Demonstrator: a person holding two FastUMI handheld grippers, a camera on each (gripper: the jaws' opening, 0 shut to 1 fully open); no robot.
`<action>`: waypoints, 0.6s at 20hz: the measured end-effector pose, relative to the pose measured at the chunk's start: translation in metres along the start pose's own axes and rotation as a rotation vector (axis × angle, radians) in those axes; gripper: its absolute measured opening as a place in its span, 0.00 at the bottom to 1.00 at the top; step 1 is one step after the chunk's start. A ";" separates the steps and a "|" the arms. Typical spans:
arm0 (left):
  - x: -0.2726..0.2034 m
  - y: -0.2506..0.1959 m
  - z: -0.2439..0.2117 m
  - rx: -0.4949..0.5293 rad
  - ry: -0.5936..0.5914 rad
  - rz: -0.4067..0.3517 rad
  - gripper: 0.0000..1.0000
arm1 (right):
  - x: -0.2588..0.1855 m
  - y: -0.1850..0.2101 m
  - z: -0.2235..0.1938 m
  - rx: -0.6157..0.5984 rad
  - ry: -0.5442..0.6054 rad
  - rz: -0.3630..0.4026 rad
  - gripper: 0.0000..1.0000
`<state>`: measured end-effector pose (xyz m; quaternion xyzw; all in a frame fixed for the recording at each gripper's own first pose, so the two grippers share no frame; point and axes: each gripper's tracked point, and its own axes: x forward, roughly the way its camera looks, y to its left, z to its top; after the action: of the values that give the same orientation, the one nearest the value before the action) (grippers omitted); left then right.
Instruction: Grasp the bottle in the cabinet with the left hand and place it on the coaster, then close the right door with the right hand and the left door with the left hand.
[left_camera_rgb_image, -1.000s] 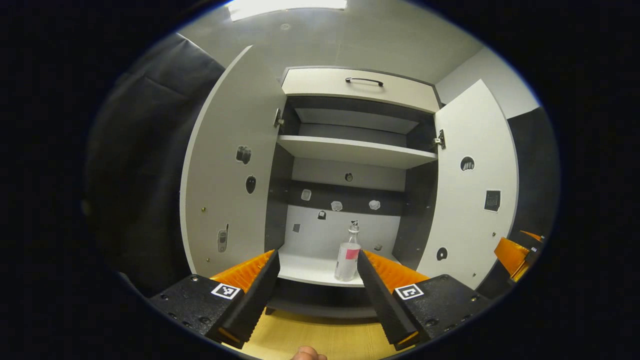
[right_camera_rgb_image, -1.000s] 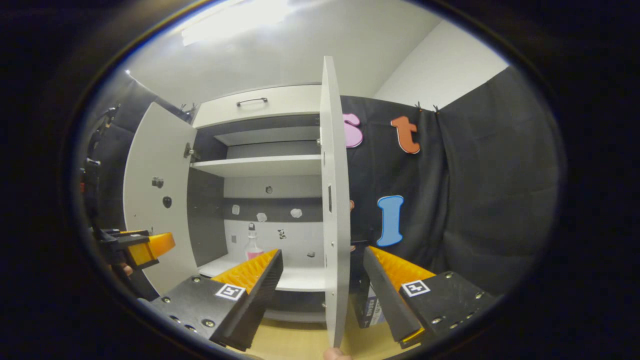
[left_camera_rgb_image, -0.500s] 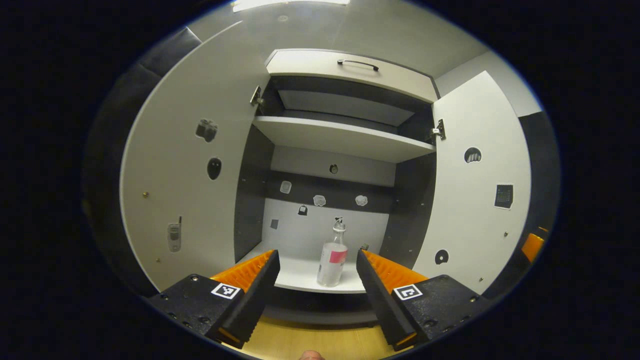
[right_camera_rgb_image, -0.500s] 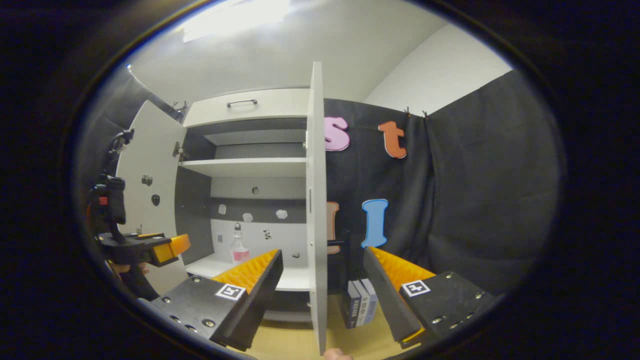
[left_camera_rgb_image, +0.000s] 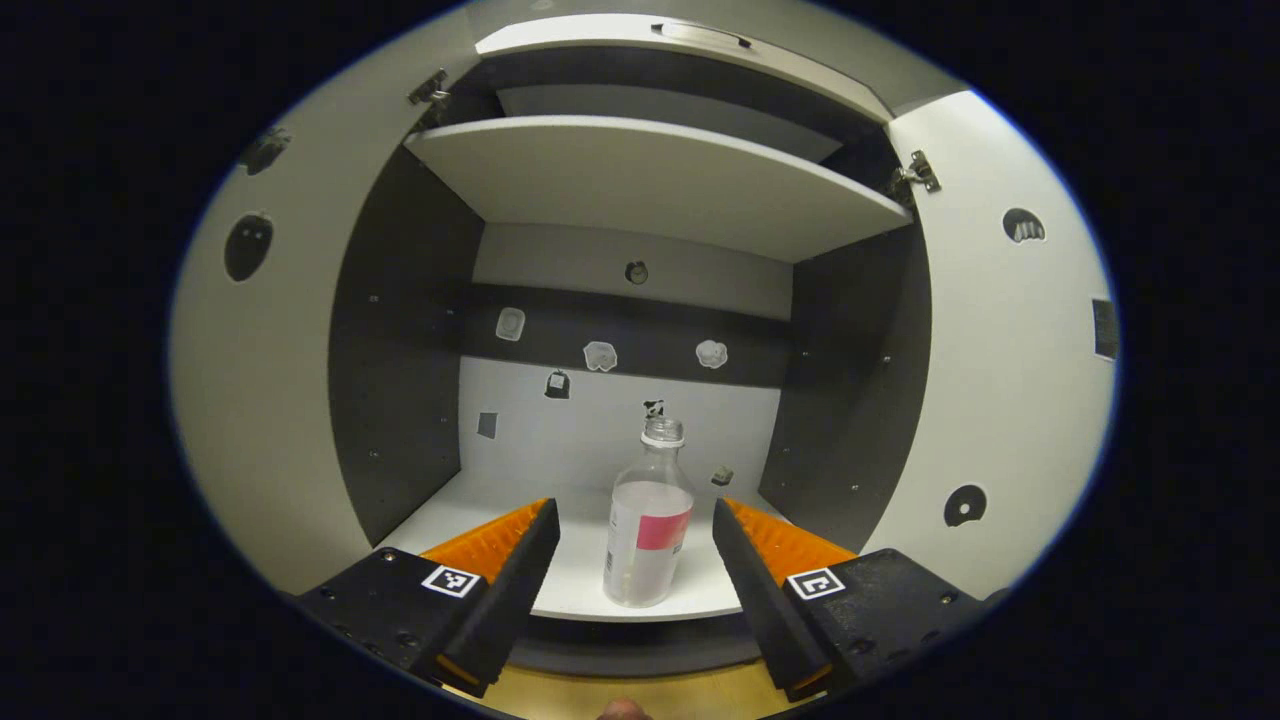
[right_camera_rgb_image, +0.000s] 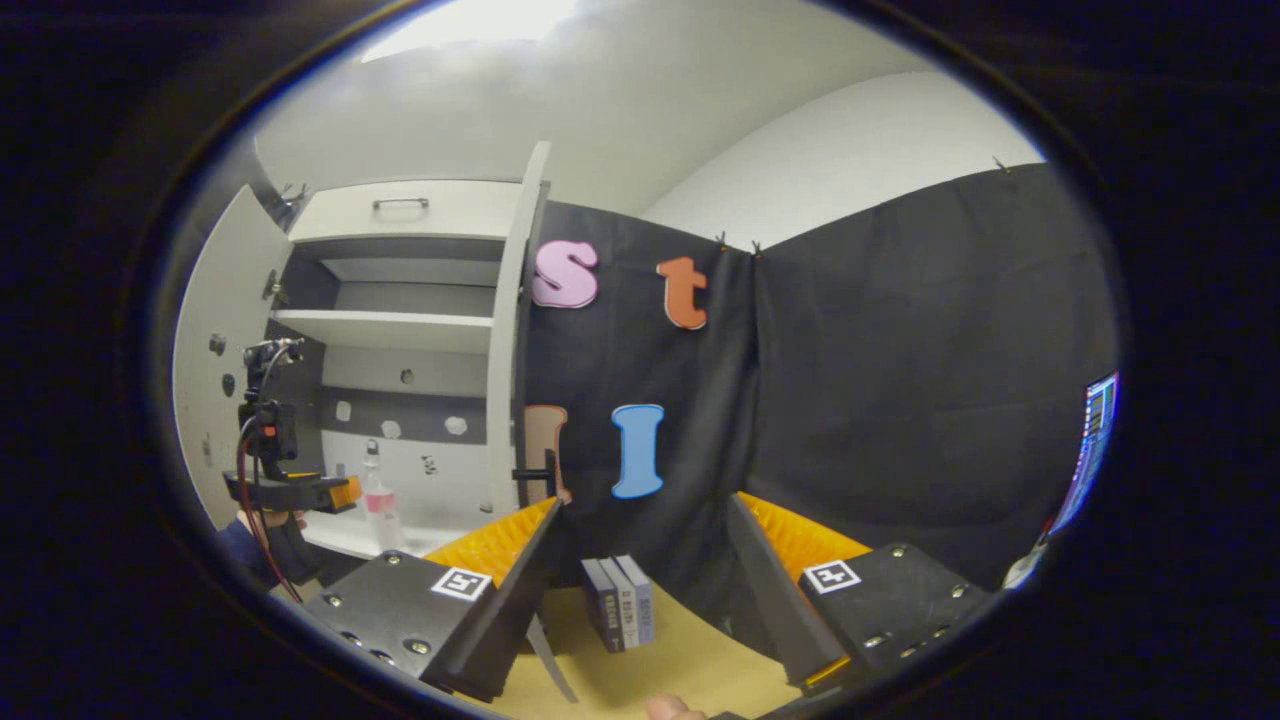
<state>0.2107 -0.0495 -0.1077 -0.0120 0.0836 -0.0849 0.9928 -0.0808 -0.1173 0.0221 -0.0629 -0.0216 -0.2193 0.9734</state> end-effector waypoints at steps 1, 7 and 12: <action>0.012 0.001 -0.002 0.010 0.001 0.005 0.96 | -0.003 -0.007 -0.001 -0.004 0.002 -0.030 0.98; 0.067 0.003 -0.021 0.016 0.054 0.012 0.96 | -0.011 -0.021 -0.007 -0.033 0.033 -0.124 0.98; 0.084 0.002 -0.024 0.042 0.060 0.019 0.79 | -0.018 -0.021 -0.010 -0.029 0.047 -0.126 0.94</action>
<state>0.2883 -0.0621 -0.1450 0.0122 0.1118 -0.0774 0.9906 -0.1061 -0.1293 0.0129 -0.0702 0.0007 -0.2818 0.9569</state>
